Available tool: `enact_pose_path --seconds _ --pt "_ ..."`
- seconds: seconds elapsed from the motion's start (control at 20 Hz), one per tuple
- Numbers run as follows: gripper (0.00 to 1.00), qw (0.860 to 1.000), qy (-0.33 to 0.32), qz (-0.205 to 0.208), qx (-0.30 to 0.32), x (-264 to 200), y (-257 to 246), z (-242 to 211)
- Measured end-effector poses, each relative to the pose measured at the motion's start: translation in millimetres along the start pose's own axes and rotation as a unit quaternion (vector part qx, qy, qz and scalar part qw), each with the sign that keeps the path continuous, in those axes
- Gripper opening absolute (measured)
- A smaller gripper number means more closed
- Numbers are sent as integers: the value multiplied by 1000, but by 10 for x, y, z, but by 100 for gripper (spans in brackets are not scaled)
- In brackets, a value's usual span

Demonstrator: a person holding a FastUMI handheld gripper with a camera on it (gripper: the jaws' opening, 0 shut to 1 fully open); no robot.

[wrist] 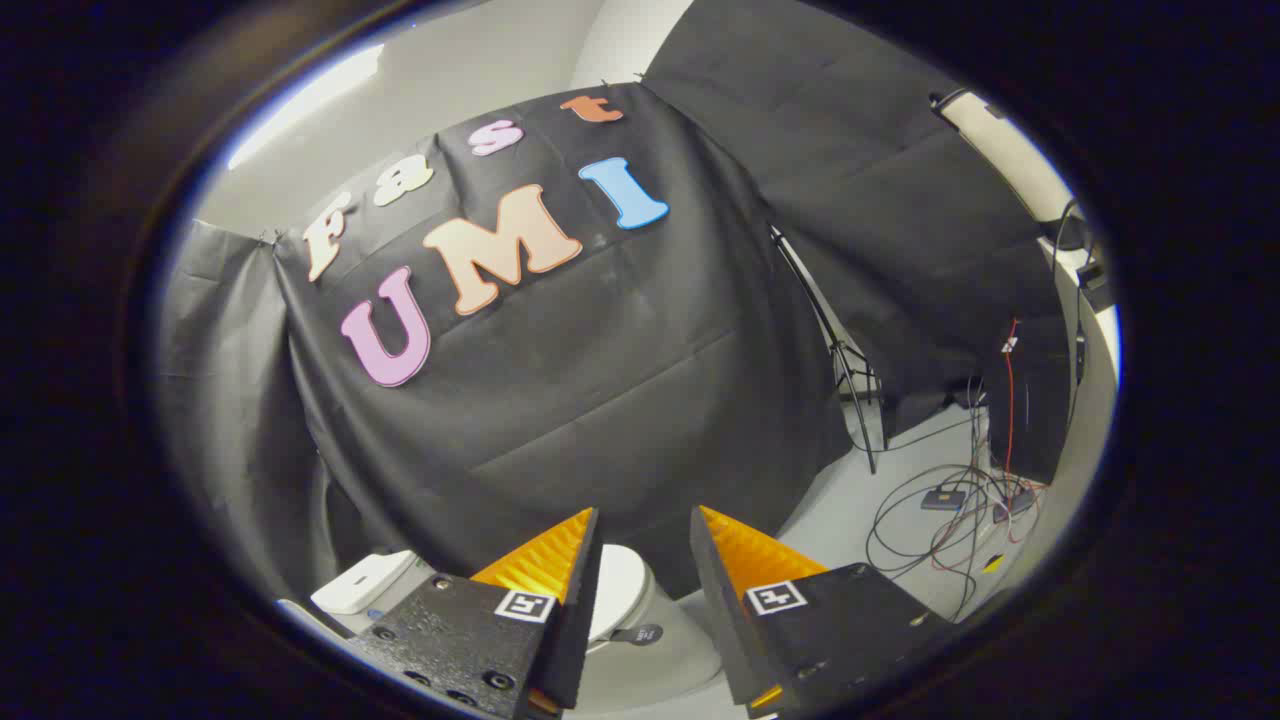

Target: Open the toilet lid.

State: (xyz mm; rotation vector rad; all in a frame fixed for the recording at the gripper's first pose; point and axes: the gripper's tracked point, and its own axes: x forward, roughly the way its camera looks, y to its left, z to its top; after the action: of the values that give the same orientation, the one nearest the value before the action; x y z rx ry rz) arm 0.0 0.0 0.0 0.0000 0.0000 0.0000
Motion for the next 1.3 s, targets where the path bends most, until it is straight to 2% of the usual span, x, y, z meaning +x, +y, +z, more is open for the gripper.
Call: enact_pose_path --seconds 0.8,0.95,1.05,1.2,1.3 --pt "54 998 37 -4 54 245 -204 -410" --pt "52 999 34 -25 23 185 -238 -337" --pt "52 1000 22 -18 -10 72 -224 -161" --pt "52 995 31 12 -97 -60 -189 65" --pt "52 990 29 55 -126 -16 -113 382"
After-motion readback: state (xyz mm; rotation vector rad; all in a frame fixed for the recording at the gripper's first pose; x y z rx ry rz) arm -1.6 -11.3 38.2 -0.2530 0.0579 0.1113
